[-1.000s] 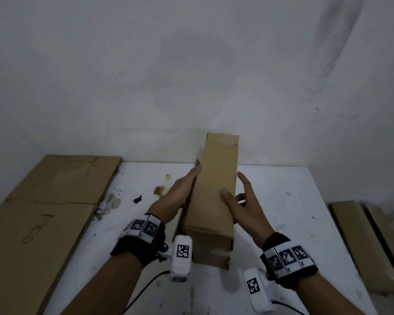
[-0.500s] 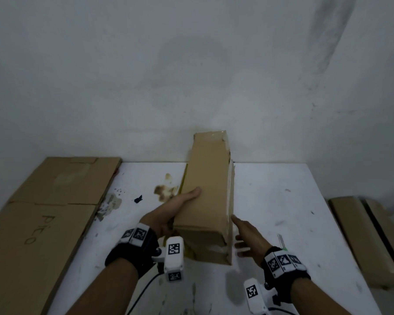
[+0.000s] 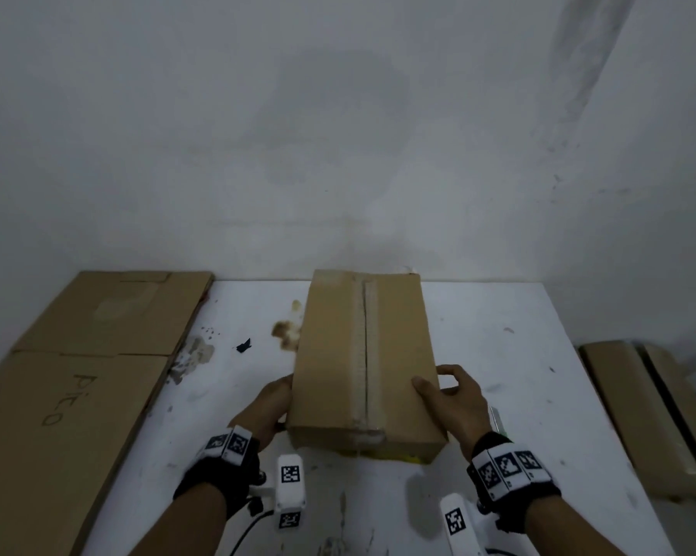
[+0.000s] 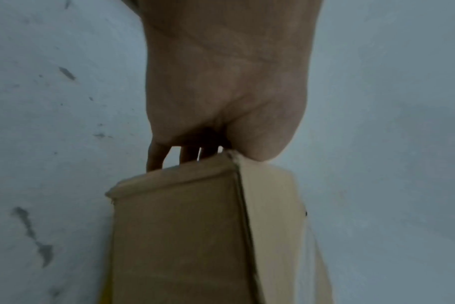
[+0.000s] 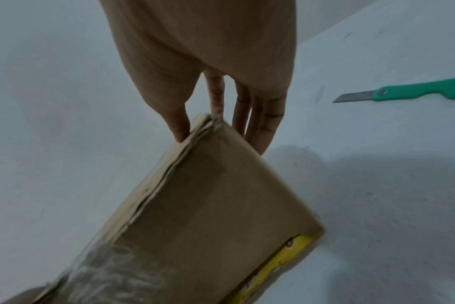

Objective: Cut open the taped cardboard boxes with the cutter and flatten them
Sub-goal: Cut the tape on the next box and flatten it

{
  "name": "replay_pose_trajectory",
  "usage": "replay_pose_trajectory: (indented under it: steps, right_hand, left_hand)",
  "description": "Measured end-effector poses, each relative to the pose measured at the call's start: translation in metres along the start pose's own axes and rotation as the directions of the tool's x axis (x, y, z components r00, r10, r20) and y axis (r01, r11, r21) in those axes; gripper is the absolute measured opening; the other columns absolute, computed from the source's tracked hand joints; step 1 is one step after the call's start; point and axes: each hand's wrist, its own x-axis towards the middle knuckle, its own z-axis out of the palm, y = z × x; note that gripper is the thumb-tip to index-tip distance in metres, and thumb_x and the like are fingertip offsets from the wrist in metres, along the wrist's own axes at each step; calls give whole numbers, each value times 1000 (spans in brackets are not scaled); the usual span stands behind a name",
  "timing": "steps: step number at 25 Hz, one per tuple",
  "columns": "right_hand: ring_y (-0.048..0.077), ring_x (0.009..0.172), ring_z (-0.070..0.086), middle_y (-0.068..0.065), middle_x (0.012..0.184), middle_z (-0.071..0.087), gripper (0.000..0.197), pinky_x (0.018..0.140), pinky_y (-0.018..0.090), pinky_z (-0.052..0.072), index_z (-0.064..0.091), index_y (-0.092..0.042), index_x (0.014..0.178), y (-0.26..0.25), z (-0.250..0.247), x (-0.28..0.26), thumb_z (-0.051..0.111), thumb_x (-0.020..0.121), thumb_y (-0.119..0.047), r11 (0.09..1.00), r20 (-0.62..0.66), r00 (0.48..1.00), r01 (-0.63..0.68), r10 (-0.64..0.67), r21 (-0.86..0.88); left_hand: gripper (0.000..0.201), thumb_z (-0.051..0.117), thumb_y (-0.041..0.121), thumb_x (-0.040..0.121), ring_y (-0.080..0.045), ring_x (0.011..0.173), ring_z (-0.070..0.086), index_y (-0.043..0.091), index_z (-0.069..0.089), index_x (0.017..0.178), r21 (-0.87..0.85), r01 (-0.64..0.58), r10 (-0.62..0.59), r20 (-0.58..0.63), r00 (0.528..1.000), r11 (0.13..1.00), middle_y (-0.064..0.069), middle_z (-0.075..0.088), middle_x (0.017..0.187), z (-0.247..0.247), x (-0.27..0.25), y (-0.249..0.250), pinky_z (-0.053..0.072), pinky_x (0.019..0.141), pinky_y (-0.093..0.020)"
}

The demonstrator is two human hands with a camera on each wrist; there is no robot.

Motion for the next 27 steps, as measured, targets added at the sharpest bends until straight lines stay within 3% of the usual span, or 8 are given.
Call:
replay_pose_trajectory:
  steps: [3, 6, 8, 11, 15, 18, 22, 27]
  right_hand:
    - [24, 90, 66, 5, 91, 67, 37, 86, 42, 57, 59, -33, 110, 5, 5, -2, 77, 81, -45, 998, -3, 1000, 21, -22, -63]
    - [24, 87, 66, 6, 89, 68, 35, 80, 42, 59, 61, -31, 105, 11, 4, 1, 75, 81, -53, 997, 36, 999, -1, 4, -75]
    - [27, 78, 68, 12, 83, 70, 36, 65, 38, 60, 66, -24, 95, 15, -7, 3, 73, 81, -56, 999, 12, 999, -47, 47, 19]
    - [30, 68, 67, 14, 78, 71, 36, 57, 33, 55, 69, -14, 90, 37, -38, 10, 69, 88, -50, 987, -122, 980, -160, 159, 9]
    - [29, 83, 61, 10, 93, 68, 30, 79, 38, 54, 65, -12, 93, 77, -79, 20, 74, 86, -39, 922, -229, 956, -248, 184, -297]
    - [24, 86, 56, 6, 97, 58, 42, 70, 31, 43, 53, -16, 98, 87, -93, 14, 78, 81, -45, 847, -161, 969, -243, 188, -474]
    - [20, 85, 55, 2, 95, 55, 48, 67, 29, 41, 51, -15, 102, 95, -94, 10, 79, 78, -47, 811, -112, 975, -223, 193, -542]
    - [14, 69, 55, 0, 79, 60, 31, 57, 25, 42, 60, -13, 86, 91, -91, 13, 78, 81, -37, 784, -97, 983, -184, 157, -593]
  left_hand:
    - [67, 32, 61, 101, -32, 131, 50, 15, 45, 147, 76, -30, 36, -76, 996, 997, -10, 49, 149, 12, 14, -8, 41, 110, -46]
    - [66, 57, 46, 97, -30, 135, 46, 21, 33, 153, 342, -230, 301, -172, 938, 911, -8, 42, 154, 27, 17, -8, 38, 113, -46]
    - [81, 62, 39, 94, -28, 149, 24, 27, 14, 158, 488, -260, 405, -219, 888, 833, -7, 18, 165, 37, 17, -4, 27, 119, -49]
    - [91, 61, 54, 91, -28, 153, -3, 33, 5, 158, 680, -254, 450, -124, 884, 687, -2, -11, 167, 52, 20, 5, 7, 120, -60]
    - [89, 52, 77, 82, -42, 150, -4, 36, 18, 154, 861, -194, 429, -30, 903, 470, -8, -6, 166, 72, 22, 17, 9, 116, -67]
    - [98, 54, 84, 73, -42, 150, -2, 38, 19, 153, 838, -151, 397, -84, 914, 524, -11, -8, 165, 72, 27, 17, 17, 116, -63]
    - [103, 50, 88, 72, -40, 150, -6, 39, 13, 155, 849, -149, 398, -77, 914, 507, -9, -12, 165, 69, 29, 11, 16, 115, -63]
    - [103, 53, 92, 64, -39, 146, 6, 42, 24, 149, 845, -136, 412, -107, 905, 517, -8, 5, 162, 79, 13, 1, 21, 113, -62]
